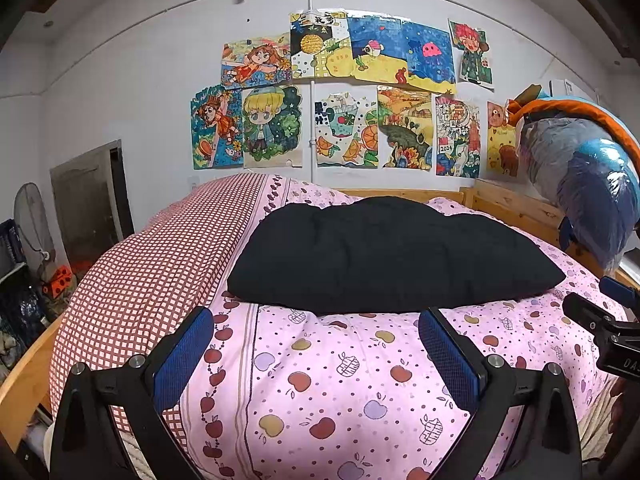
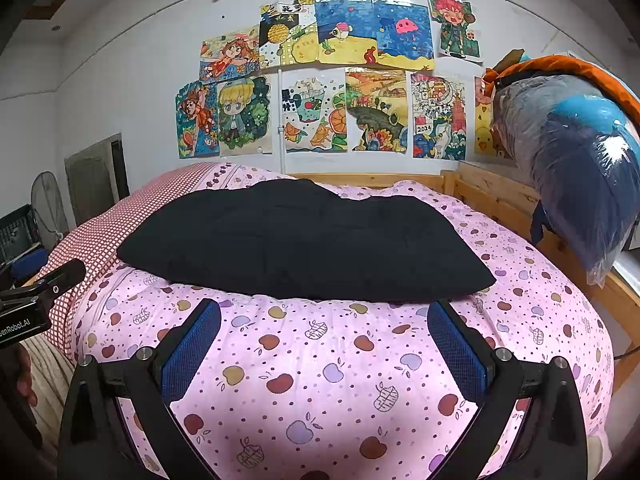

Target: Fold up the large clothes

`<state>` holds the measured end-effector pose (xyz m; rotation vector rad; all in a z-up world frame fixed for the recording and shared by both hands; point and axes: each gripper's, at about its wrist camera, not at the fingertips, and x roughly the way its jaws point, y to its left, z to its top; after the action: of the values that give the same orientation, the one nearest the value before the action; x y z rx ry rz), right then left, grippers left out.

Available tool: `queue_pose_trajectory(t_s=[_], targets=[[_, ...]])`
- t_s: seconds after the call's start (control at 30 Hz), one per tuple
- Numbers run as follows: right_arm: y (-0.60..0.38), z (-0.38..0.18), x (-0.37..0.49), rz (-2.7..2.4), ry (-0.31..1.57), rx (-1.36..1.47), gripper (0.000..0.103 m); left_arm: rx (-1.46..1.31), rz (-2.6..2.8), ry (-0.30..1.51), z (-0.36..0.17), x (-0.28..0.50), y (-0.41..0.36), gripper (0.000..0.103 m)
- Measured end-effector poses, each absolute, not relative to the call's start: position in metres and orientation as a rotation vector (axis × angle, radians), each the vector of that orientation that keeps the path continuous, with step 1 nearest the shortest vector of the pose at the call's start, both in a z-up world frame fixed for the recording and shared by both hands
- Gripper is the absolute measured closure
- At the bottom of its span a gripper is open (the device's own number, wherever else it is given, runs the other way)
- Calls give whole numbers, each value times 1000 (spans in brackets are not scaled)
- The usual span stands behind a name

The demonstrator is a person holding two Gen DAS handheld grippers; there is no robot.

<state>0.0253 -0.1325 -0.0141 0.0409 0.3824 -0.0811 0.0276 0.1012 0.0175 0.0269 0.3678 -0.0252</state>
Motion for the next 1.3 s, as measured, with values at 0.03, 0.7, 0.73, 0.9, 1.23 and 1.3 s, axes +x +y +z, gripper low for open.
queue_pose_trajectory(t_s=[0.03,0.7,0.73,0.9,1.23,1.3], targets=[[-132,-14,25,-82,382,41,2,27,-24,367,17,26,100,0],[-131,-13,23,-83,379,43,2,29,-17,358,19,22,100,0],[-132,-13,23,-85,379,42,2,30,-16,357,19,22,100,0],[-132,-13,22,-84,378,43,2,30,-15,358,19,22,101,0],[-132,-13,21,-85,378,44,2,30,-15,358,19,22,100,0],[-133,-13,21,-84,378,44,2,29,-15,358,19,22,101,0]])
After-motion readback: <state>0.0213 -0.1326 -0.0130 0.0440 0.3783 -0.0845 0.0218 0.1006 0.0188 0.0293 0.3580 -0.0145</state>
